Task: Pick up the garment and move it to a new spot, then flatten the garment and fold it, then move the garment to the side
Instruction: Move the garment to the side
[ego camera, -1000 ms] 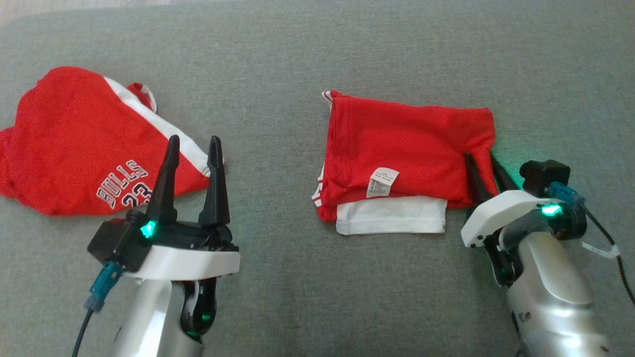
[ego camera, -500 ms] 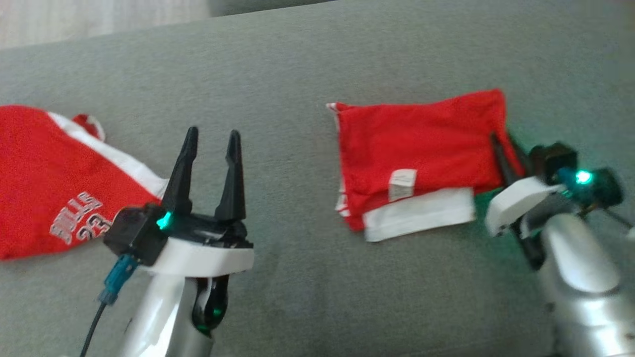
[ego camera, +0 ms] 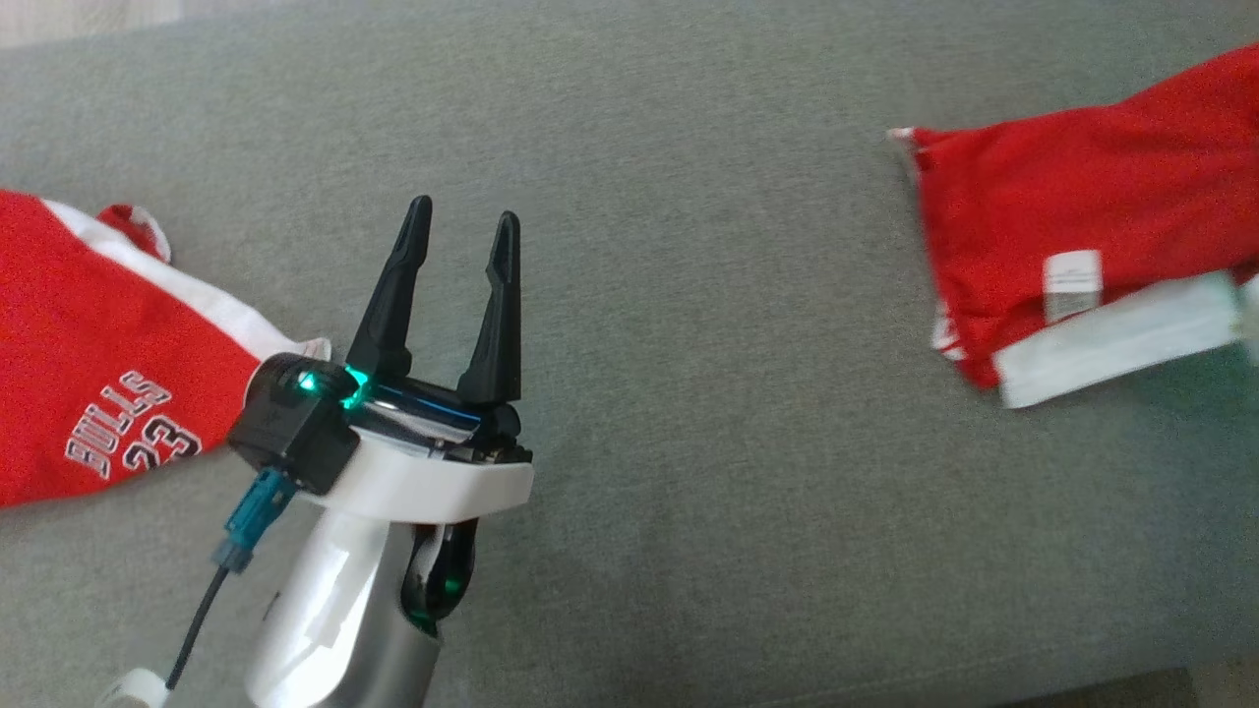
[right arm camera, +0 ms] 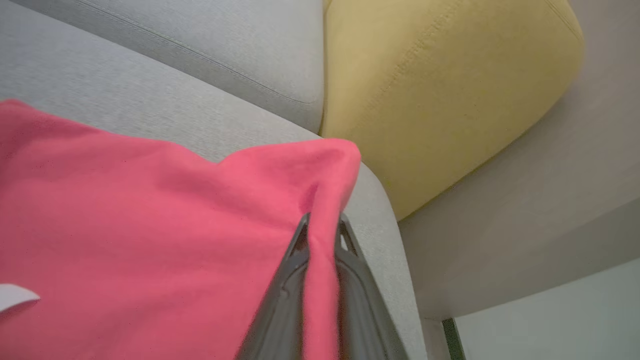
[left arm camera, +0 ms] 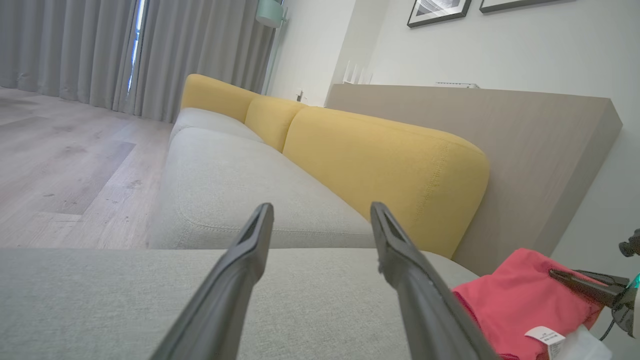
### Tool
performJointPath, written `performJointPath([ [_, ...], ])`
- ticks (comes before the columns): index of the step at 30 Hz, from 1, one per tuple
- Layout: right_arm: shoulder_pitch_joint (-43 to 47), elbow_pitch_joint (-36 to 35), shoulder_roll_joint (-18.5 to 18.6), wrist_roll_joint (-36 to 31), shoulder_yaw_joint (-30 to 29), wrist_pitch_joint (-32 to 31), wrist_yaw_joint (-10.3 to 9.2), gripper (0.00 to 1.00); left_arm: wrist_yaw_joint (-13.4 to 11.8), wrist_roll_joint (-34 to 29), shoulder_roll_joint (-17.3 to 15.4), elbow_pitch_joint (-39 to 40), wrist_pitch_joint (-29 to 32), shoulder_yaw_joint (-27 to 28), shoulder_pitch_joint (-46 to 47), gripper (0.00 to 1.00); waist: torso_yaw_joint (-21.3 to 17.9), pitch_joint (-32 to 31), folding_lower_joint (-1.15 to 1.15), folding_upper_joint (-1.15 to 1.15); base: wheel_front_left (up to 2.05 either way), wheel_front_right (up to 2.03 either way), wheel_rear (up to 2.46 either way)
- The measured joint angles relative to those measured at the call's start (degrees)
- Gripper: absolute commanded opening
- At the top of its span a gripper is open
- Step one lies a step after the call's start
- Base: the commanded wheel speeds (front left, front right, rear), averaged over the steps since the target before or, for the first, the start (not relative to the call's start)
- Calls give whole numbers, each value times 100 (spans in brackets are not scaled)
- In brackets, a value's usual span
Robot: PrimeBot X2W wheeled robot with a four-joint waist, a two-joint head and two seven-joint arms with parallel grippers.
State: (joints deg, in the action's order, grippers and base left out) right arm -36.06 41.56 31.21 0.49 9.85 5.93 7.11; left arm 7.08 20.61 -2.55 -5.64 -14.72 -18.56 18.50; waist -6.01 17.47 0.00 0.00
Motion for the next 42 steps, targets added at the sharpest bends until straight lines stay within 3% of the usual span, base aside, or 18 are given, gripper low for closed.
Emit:
performJointPath([
  [6, -182, 439, 369, -27, -349, -37, 0, 0, 1, 0, 1, 20, 0, 51, 2, 100, 218, 97, 0, 0, 0, 0, 0],
  [17, -296, 815, 364, -219, -600, 98, 0, 0, 5, -1, 2, 23, 0, 165, -2, 100, 300, 38, 0, 0, 0, 0, 0],
  [18, -328, 851, 346, -224, -627, 99, 0, 17, 5, -1, 2, 22, 0, 167, -3, 100, 296, 14, 0, 0, 0, 0, 0],
  [19, -339, 860, 339, -248, -657, 100, 0, 85, 5, -1, 2, 23, 0, 167, -5, 100, 292, -9, 0, 0, 0, 0, 0],
  [20, -340, 862, 326, -259, -688, 122, 0, 100, 5, -1, 2, 22, 0, 170, -10, 100, 287, -34, 0, 0, 0, 0, 0],
  [32, -323, 581, -138, -244, -1072, 272, 0, 100, 5, 3, 2, 4, 0, 191, -209, 100, 219, -399, 0, 0, 0, 0, 0],
  [42, 210, -1114, -1136, 189, -1147, 371, 0, 100, -8, 67, 2, 63, 0, 338, -424, 100, 332, -799, -1, 0, 0, 0, 0],
])
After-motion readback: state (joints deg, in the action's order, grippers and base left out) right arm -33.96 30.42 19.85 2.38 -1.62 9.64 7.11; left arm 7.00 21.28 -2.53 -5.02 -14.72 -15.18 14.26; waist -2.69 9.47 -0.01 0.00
